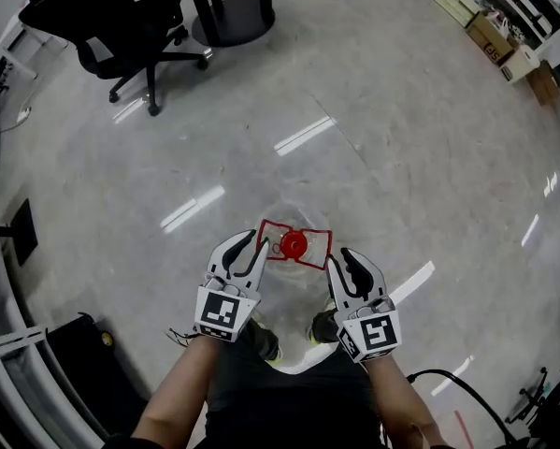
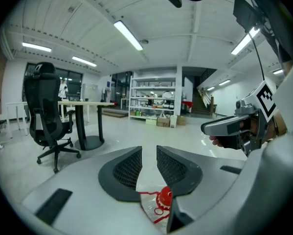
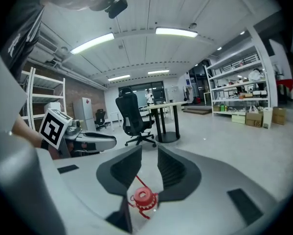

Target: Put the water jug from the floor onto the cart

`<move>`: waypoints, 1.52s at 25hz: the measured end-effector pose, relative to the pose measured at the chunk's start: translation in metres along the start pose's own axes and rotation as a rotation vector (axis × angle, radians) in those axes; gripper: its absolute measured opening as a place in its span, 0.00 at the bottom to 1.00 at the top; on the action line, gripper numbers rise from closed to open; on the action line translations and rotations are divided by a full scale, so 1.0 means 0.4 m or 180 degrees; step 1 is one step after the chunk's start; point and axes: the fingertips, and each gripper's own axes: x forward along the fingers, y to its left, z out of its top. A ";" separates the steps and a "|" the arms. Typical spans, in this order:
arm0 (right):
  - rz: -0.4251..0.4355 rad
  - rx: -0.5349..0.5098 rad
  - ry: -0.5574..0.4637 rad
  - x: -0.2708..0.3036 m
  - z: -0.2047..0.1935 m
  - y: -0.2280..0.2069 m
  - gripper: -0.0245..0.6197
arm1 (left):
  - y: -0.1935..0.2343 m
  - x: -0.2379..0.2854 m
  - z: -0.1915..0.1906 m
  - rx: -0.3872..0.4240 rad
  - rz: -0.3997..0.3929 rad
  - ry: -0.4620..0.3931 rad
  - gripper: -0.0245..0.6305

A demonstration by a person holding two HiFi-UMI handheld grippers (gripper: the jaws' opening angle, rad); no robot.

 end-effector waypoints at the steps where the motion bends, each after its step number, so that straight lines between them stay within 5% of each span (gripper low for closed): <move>1: -0.0039 0.0022 0.0037 0.018 -0.051 -0.020 0.16 | 0.012 0.023 -0.052 -0.0025 0.0021 0.0028 0.15; 10: -0.0196 0.0333 0.0496 0.166 -0.429 -0.149 0.27 | 0.077 0.185 -0.423 -0.0452 0.0109 0.0399 0.29; 19: -0.0226 0.0714 0.0683 0.220 -0.548 -0.187 0.27 | 0.064 0.266 -0.579 -0.0539 -0.0203 0.0953 0.29; 22: -0.0177 0.0815 0.0745 0.233 -0.566 -0.188 0.27 | 0.063 0.274 -0.594 -0.0699 -0.0259 0.0991 0.28; 26: -0.0217 0.1009 0.0686 0.232 -0.560 -0.194 0.17 | 0.059 0.285 -0.612 -0.0825 -0.0260 0.1152 0.04; 33: -0.0234 0.1139 0.0743 0.202 -0.497 -0.163 0.12 | 0.004 0.245 -0.498 -0.1007 -0.0252 0.1066 0.04; 38: -0.0164 0.1121 0.0757 0.132 -0.315 -0.103 0.12 | -0.017 0.138 -0.318 -0.1050 -0.0188 0.1077 0.04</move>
